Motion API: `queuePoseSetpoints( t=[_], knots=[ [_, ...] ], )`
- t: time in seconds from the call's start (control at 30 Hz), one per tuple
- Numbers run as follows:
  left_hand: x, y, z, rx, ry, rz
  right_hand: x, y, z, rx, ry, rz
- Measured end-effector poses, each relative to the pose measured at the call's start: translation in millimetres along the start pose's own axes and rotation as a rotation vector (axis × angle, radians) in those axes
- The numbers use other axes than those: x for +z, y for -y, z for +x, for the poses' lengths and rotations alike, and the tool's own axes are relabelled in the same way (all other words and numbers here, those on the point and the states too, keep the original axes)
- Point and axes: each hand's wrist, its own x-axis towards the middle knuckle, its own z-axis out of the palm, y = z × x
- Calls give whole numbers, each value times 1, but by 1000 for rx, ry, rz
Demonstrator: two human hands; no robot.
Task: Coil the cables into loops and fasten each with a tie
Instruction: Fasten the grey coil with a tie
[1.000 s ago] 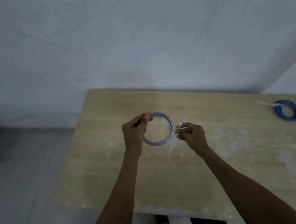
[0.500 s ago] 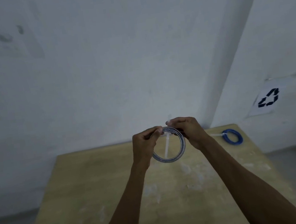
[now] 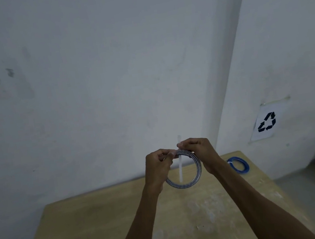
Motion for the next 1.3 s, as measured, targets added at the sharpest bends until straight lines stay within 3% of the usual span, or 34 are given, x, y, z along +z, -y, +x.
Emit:
queuePoseSetpoints(
  t=[0.17,0.27,0.37,0.5,0.63,0.83,1.03,1.3],
  knots=[
    [-3,-3,2,-22,-47,-85,13,3,-5,-98,-59,-6],
    [-8,-1,7,-34,-167,-127,19,-7,-11,-415,-152,-219],
    [-17,-1,12,-54,-235,-177,20,-21,-19,-802,-93,-557],
    [-23,-2,13,-80,-289,-209,28,-33,-17,-1022,-46,-871],
    [-24,-5,13,-188,-255,-340,39,-34,-18,-1016,-135,-754],
    [-22,-5,8,-264,-194,-439,53,-23,-18,-712,-239,-551],
    [-17,-11,8,-264,-203,-455,59,-17,-18,-743,-186,-358],
    [-12,-11,10,-230,-305,-487,60,-10,-19,-773,-162,-338]
  ],
)
